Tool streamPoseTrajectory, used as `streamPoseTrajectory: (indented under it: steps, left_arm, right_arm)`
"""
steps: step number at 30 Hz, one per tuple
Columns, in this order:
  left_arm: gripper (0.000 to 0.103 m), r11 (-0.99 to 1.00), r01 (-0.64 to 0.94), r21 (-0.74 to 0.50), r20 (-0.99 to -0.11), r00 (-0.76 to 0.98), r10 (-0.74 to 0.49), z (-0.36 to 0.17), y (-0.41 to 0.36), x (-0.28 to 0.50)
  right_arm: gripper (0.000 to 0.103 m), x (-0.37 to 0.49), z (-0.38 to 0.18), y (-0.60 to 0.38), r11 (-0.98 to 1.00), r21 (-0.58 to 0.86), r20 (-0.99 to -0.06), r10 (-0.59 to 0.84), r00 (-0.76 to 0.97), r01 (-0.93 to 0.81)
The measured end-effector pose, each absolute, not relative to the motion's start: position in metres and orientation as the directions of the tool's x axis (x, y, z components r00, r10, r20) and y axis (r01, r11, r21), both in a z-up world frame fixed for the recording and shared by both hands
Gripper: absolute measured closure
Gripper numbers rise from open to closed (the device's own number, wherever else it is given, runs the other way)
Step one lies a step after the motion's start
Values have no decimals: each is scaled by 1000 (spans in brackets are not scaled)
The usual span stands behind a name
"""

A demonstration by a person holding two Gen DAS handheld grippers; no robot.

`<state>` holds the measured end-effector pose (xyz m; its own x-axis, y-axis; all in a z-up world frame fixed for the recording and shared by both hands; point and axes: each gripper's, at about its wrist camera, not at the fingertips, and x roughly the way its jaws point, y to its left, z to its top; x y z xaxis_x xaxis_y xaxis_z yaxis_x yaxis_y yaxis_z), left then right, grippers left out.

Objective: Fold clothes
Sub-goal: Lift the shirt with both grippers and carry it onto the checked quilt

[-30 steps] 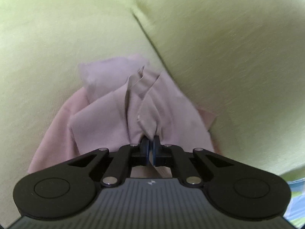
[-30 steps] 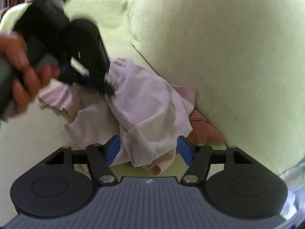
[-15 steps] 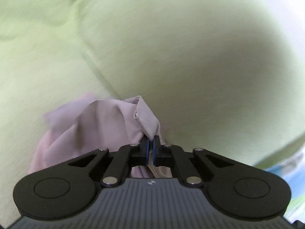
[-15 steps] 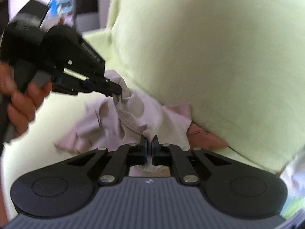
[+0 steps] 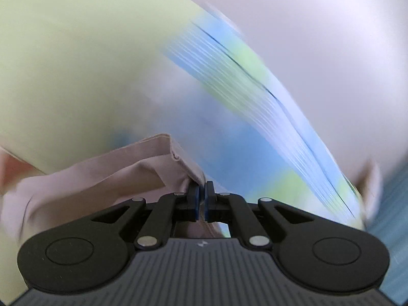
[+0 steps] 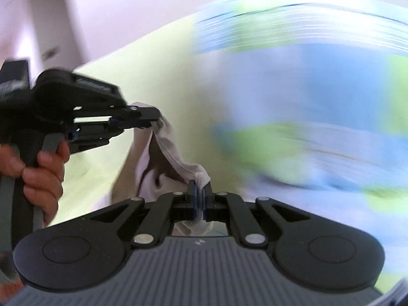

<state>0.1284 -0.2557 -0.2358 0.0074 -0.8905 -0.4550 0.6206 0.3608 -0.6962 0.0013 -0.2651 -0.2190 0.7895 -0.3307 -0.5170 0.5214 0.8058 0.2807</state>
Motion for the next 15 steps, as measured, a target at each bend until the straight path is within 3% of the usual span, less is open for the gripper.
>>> streamPoseTrajectory:
  steps: [2, 3, 4, 5, 8, 12, 14, 15]
  left_arm:
    - [97, 324, 592, -738, -507, -170, -845, -264, -290, 66]
    - [97, 310, 573, -758, -526, -258, -810, -278, -306, 34]
    - [97, 324, 571, -755, -559, -300, -773, -294, -308, 12]
    - [97, 342, 573, -745, -593, -331, -734, -310, -305, -8]
    - [97, 421, 613, -669, -705, -343, -620, -345, -288, -40]
    - [96, 490, 709, -507, -823, -230, -519, -361, -274, -15]
    - [83, 494, 767, -411, -857, -140, -495, -365, -275, 12]
    - [69, 489, 788, -374, -863, -103, -494, -368, -276, 24]
  right_arm:
    - [100, -72, -222, -286, 701, 253, -605, -423, 675, 666]
    - [92, -94, -226, -293, 657, 223, -643, -455, 615, 720]
    - [77, -121, -236, -304, 600, 152, -700, -496, 514, 785]
    - [74, -162, -254, -320, 528, 18, -777, -527, 345, 849]
    - [71, -228, -276, -340, 455, -128, -818, -551, 166, 881]
    - [55, -249, -302, -333, 478, -57, -842, -495, 216, 876]
    - [54, -253, -310, -331, 487, 18, -850, -453, 270, 873]
    - [54, -250, -317, -326, 488, 79, -851, -422, 314, 869]
